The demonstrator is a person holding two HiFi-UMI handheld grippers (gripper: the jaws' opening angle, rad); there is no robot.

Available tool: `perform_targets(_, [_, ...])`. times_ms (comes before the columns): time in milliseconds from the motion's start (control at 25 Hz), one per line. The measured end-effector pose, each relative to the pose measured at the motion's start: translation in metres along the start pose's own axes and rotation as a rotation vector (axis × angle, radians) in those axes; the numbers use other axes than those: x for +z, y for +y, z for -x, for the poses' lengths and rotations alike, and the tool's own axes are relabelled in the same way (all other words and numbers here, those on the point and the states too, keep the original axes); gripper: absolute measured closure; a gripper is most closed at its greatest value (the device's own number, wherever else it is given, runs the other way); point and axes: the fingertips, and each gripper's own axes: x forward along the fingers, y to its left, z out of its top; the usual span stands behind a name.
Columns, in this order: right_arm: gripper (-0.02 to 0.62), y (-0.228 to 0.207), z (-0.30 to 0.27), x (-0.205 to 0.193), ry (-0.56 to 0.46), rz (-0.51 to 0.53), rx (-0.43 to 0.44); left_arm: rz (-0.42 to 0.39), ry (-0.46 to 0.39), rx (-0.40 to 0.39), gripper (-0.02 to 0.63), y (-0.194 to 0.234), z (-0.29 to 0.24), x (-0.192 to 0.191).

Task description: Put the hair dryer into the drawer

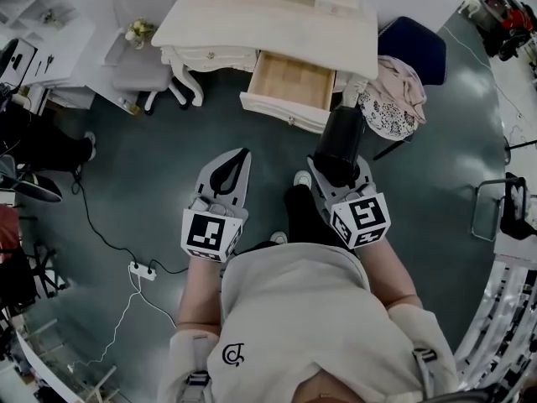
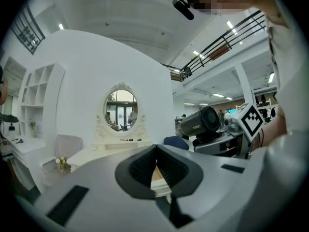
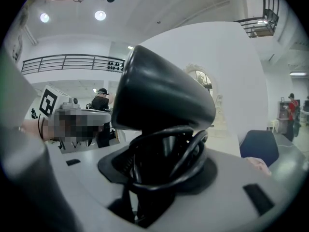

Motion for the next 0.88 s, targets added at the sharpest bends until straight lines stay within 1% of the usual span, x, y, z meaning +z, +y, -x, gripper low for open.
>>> perform_targets(160, [0.370,-0.046,-0.050,0.013,-0.003,0.008,0.023,-0.005,-0.008,0.026,0.592,0.026,-0.059,0.010])
perform_targets(320, [0.370,-0.096,-0.097,0.035,-0.013,0.026,0.036,-0.001,-0.025,0.048,0.592,0.052,-0.123,0.028])
perform_targets(440, [0.370,-0.131,-0.126,0.047,-0.005,0.031,0.056,0.000,-0.043,0.057,0.592,0.064,-0.169,0.040])
perform_targets(560, [0.370,-0.161,-0.152,0.049,0.018,0.044,0.071,-0.020,-0.036,0.039,0.592,0.068,-0.209,0.043])
perform_targets(680, [0.370,-0.185,-0.177,0.046,0.050,0.041,0.071,0.003,-0.014,0.017,0.592,0.076,-0.246,0.039])
perform_targets(760, [0.370,-0.193,-0.190,0.042,0.070,0.029,0.076,0.025,-0.010,-0.006,0.592,0.082,-0.264,0.038])
perform_targets(880, [0.370,-0.195,-0.209,0.033,0.103,0.035,0.075,0.026,-0.010,-0.047,0.592,0.095,-0.286,0.038])
